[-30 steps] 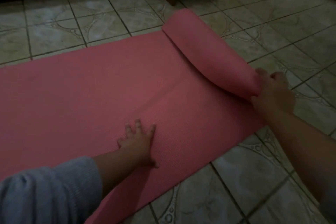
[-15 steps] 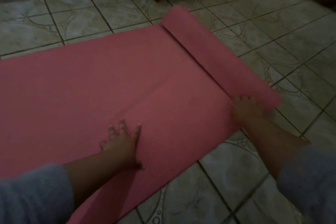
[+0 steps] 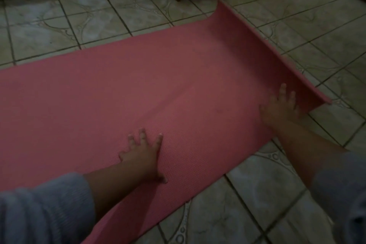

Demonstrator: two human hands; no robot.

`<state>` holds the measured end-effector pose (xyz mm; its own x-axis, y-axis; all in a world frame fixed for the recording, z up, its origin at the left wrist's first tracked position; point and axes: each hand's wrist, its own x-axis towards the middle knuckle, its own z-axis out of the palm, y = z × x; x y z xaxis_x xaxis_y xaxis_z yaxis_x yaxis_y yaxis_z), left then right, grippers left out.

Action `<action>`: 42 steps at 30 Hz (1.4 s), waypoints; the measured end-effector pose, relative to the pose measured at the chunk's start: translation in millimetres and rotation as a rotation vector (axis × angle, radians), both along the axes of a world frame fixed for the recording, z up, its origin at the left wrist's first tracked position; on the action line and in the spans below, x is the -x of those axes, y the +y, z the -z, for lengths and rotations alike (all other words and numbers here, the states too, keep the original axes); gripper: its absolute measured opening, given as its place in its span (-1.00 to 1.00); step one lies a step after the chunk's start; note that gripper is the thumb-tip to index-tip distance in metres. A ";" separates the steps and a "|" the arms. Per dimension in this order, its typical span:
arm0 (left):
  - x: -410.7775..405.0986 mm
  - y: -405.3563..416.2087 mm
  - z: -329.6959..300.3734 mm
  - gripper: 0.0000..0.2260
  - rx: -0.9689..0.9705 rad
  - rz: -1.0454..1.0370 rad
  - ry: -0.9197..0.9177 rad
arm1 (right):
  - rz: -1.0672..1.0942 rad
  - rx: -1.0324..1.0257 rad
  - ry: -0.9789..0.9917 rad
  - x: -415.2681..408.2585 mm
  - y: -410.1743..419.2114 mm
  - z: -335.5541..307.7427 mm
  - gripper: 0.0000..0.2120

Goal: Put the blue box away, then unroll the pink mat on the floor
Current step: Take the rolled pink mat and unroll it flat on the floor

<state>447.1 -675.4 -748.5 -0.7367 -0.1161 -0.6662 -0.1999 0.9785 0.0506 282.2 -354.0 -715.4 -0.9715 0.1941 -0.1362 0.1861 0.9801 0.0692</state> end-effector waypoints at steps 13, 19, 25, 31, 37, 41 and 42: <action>-36.9 -76.3 -25.3 -0.16 -0.217 -0.166 0.105 | -0.762 0.101 -0.216 -77.8 -212.5 -39.8 -0.40; -153.4 -151.6 -23.5 -0.14 -0.160 -0.533 0.093 | -0.787 0.258 -0.472 -161.9 -297.7 -13.8 -0.41; -242.2 -175.3 -13.4 0.12 0.000 -0.728 0.062 | -0.660 0.172 -0.546 -187.3 -304.8 17.7 -0.26; -242.0 -172.8 -7.5 0.09 -0.005 -0.745 0.062 | -0.549 0.105 -0.513 -167.5 -265.8 25.7 -0.11; -237.0 -174.0 -4.4 0.09 -0.016 -0.751 0.050 | -0.578 0.089 -0.513 -155.7 -263.2 29.2 -0.10; -223.4 -176.2 -1.2 0.10 -0.015 -0.743 0.032 | -0.575 0.087 -0.512 -141.0 -265.6 30.5 -0.10; -220.2 -177.0 0.1 0.09 -0.015 -0.743 0.024 | -0.573 0.088 -0.515 -136.4 -266.3 30.8 -0.10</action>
